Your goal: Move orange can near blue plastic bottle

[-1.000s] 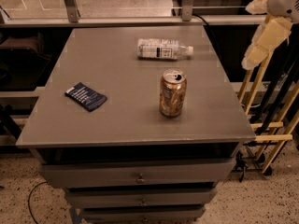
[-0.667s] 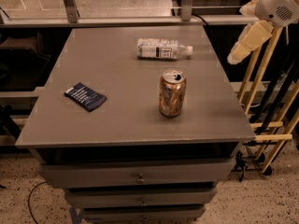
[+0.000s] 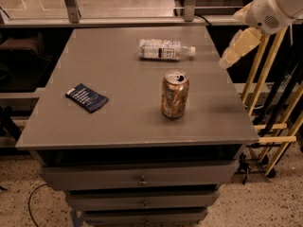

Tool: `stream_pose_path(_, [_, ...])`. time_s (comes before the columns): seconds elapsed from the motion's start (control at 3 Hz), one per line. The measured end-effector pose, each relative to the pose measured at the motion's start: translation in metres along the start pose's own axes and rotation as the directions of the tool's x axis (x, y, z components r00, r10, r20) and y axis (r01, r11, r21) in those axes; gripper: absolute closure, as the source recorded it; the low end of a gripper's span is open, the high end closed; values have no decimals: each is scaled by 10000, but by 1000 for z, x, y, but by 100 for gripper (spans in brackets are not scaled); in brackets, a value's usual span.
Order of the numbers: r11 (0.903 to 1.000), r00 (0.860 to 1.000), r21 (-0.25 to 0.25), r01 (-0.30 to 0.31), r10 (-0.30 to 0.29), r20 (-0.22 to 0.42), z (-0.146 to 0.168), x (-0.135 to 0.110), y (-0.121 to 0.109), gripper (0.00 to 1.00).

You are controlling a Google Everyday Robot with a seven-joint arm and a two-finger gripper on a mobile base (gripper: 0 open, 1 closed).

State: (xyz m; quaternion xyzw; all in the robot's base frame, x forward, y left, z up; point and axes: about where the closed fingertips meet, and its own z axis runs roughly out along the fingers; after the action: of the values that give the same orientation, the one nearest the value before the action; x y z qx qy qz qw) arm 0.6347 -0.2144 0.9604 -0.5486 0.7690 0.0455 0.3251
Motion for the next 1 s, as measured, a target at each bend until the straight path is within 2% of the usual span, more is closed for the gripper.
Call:
stream_pose_path(0.33, [9994, 9968, 286, -185, 162, 779, 45, -13, -10, 0])
stream_pose_path(0.67, [9970, 9851, 640, -441, 327, 1688, 86, -29, -25, 0])
stream_pose_path(1.0, [9954, 9659, 722, -636, 432, 2554, 116, -50, -38, 0])
